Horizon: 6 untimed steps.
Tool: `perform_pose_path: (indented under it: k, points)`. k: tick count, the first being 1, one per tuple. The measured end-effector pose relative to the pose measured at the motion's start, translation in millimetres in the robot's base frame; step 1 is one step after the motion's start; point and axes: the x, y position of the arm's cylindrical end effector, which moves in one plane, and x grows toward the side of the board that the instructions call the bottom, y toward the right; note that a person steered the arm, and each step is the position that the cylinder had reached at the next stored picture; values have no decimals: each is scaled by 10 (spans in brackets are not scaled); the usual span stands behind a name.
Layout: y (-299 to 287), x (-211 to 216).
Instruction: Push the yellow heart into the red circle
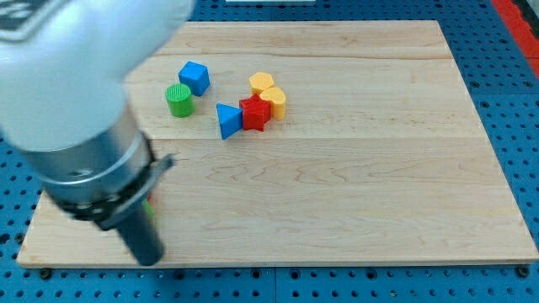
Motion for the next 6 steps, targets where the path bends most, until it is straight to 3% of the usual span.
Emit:
perform_pose_path:
  k: [2, 3, 4, 5, 6]
  points:
    - [-301, -347]
    - [27, 47]
    - [1011, -327]
    - [1895, -1128]
    - [2014, -1743]
